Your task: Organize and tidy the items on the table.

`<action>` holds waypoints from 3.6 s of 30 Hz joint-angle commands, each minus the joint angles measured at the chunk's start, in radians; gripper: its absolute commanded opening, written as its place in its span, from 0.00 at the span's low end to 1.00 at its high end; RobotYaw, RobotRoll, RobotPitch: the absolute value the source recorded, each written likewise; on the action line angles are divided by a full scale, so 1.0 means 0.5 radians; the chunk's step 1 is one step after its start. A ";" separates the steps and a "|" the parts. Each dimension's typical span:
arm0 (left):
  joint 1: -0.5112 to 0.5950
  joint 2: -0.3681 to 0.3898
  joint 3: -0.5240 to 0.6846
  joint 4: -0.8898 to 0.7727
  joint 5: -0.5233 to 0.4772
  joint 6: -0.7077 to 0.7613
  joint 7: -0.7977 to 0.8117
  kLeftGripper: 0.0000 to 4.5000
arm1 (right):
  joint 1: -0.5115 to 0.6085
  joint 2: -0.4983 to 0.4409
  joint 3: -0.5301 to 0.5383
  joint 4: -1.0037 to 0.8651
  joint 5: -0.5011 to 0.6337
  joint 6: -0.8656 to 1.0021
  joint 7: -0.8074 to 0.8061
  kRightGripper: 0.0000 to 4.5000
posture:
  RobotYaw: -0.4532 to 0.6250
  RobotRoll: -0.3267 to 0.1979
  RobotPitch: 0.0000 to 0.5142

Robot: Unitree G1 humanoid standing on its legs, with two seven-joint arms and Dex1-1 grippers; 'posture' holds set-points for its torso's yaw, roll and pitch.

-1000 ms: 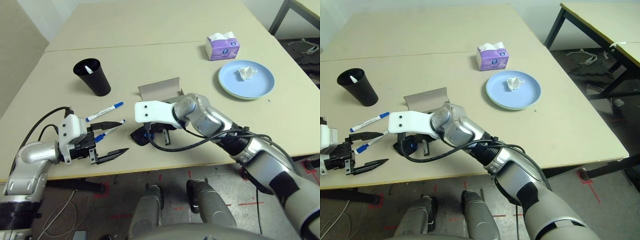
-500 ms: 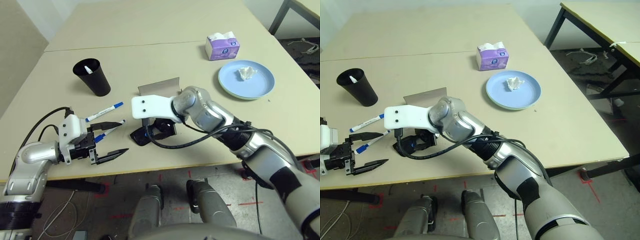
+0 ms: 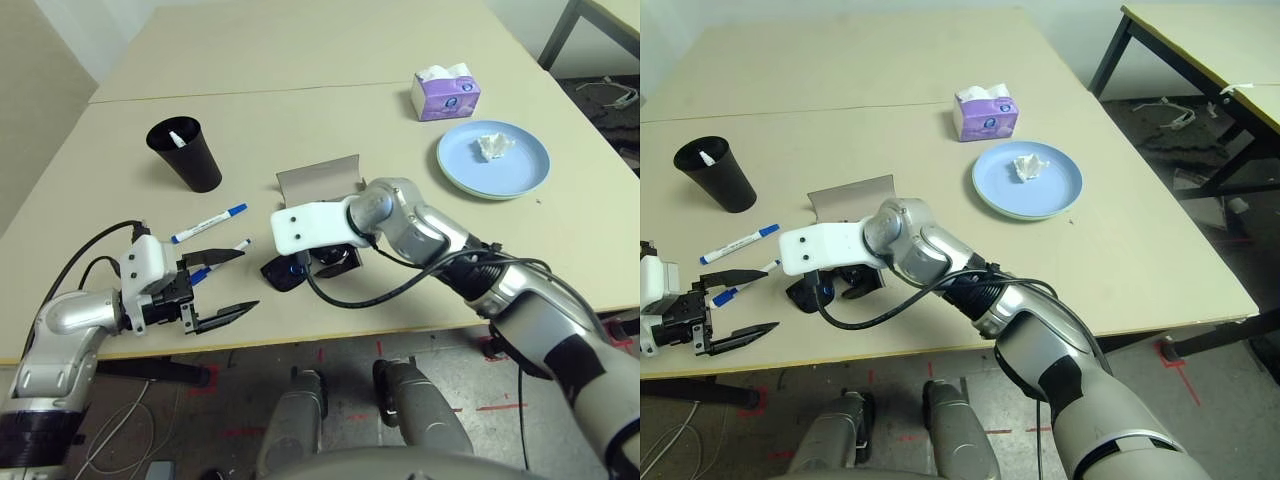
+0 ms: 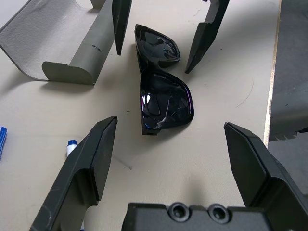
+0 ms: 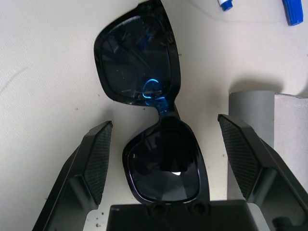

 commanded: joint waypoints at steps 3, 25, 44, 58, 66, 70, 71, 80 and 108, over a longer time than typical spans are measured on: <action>0.016 0.001 -0.023 0.000 0.017 0.003 -0.003 1.00 | 0.023 0.050 0.008 -0.016 -0.008 -0.019 0.033 1.00 | 0.35 0.62 0.36; 0.028 -0.008 -0.020 -0.026 0.008 0.007 -0.004 1.00 | 0.099 0.064 -0.016 -0.133 0.003 0.068 0.122 0.04 | 0.35 0.62 0.37; -0.033 -0.063 -0.006 -0.015 -0.040 0.083 0.083 1.00 | -0.348 0.098 -0.316 0.268 0.032 -0.093 -0.019 0.04 | 0.34 0.62 0.37; -0.024 -0.190 0.152 -0.148 -0.136 0.404 0.523 1.00 | -0.529 0.199 -0.391 1.044 -0.084 -0.588 -0.428 0.04 | 0.36 0.62 0.37; 0.022 -0.208 0.162 -0.222 -0.178 0.442 0.559 1.00 | -0.566 0.195 -0.373 1.334 -0.178 -0.775 -0.547 0.04 | 0.36 0.62 0.37; 0.025 -0.203 0.163 -0.229 -0.198 0.443 0.545 1.00 | -0.541 0.169 -0.371 1.370 -0.215 -0.793 -0.523 0.04 | 0.36 0.62 0.36; 0.021 -0.201 0.164 -0.227 -0.200 0.445 0.545 1.00 | -0.535 0.161 -0.367 1.377 -0.225 -0.795 -0.517 0.04 | 0.35 0.62 0.37; -0.010 -0.186 0.145 -0.196 -0.185 0.429 0.520 1.00 | -0.442 0.140 -0.385 1.201 -0.174 -0.697 -0.260 0.04 | 0.35 0.62 0.36; 0.018 -0.170 0.172 -0.181 -0.186 0.420 0.490 1.00 | -0.573 -0.195 -1.056 0.369 0.502 0.169 0.252 1.00 | 0.34 0.62 0.38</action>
